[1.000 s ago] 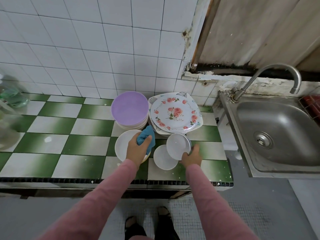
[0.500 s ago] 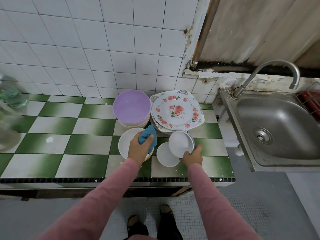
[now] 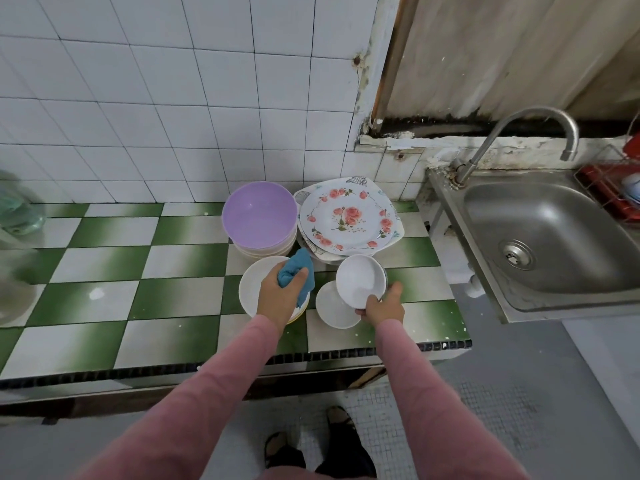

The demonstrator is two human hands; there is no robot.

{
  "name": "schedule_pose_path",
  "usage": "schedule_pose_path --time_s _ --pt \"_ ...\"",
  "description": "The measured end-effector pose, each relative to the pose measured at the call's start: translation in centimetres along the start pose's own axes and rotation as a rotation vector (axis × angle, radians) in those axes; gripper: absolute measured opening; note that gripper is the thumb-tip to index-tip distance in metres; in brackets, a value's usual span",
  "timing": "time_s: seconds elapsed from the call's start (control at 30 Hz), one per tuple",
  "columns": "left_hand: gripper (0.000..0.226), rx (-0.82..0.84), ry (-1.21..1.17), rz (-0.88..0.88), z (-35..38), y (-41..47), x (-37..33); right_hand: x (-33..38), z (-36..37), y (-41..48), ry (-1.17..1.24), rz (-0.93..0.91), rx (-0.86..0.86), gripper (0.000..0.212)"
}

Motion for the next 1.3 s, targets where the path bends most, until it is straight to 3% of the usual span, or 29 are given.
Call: schedule_pose_path --time_s 0.2,0.3,0.5,0.67,0.97,1.13,1.3 --pt "0.028 0.031 -0.024 0.01 -0.2 0.1 0.2 -0.7 0.5 -0.1 0.11 0.053 -0.032 0.026" --pt "0.023 0.039 -0.057 0.011 0.3 0.4 -0.2 -1.5 0.7 0.2 0.255 0.134 -0.02 0.028" --pt "0.036 0.107 -0.102 0.01 3.9 0.8 -1.4 -1.2 -0.8 0.3 0.574 0.214 0.003 0.026" --pt "0.043 0.16 -0.055 0.019 8.6 0.8 -2.2 0.6 -6.6 1.5 0.728 0.154 -0.018 0.035" --pt "0.029 0.337 -0.023 0.043 23.0 -1.5 -4.5 1.9 -22.3 5.4 0.958 0.114 -0.263 0.037" --pt "0.027 0.437 0.013 0.061 31.3 -2.4 -5.8 0.6 -29.4 8.1 0.897 0.11 -0.383 0.061" --pt "0.033 0.462 0.033 0.058 37.9 -2.7 -5.9 0.6 -35.1 10.4 0.558 0.076 -0.485 0.063"
Point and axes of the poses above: each hand's wrist, its own y-axis towards the middle knuckle, its own z-axis out of the palm, x = y × z, the point moved 9 cm from there along y, towards the middle knuckle, and after that the axes turned 1 degree about -y, right-handed, at the moved point
